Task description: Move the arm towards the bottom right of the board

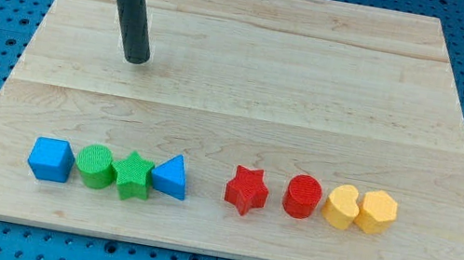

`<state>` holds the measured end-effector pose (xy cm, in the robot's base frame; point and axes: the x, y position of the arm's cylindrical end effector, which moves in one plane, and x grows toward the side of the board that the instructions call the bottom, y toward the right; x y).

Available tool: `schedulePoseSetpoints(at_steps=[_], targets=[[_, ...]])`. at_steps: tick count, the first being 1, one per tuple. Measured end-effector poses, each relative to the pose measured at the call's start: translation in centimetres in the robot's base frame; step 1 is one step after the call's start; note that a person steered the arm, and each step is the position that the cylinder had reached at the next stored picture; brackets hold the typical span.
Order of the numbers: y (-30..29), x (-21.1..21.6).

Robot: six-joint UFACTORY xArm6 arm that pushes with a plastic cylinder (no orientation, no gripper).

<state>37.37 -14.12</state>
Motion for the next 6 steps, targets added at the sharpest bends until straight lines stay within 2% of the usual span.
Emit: schedulePoseSetpoints(at_steps=[2, 3, 4, 6], targets=[[2.1, 0.0], [7.3, 2.1], [8.9, 2.4], [8.7, 2.0]])
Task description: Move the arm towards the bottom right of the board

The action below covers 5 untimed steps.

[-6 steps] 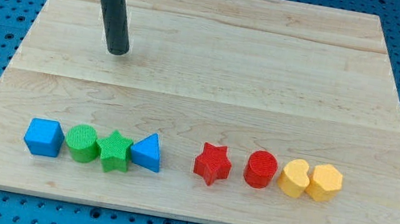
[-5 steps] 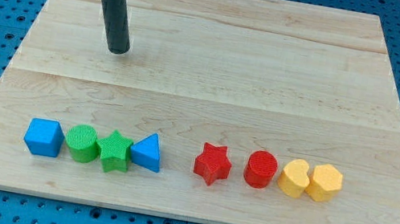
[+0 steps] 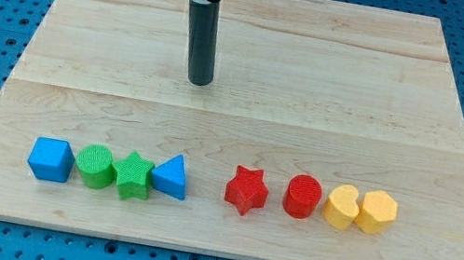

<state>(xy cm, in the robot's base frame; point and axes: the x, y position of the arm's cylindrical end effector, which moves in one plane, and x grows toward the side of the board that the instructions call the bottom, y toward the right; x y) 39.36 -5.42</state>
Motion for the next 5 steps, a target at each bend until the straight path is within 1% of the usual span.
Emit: schedulePoseSetpoints(at_steps=[1, 2, 3, 4, 5], targets=[[1.1, 0.0], [6.3, -0.7], [12.9, 0.8], [22.1, 2.9], [27.1, 8.5]])
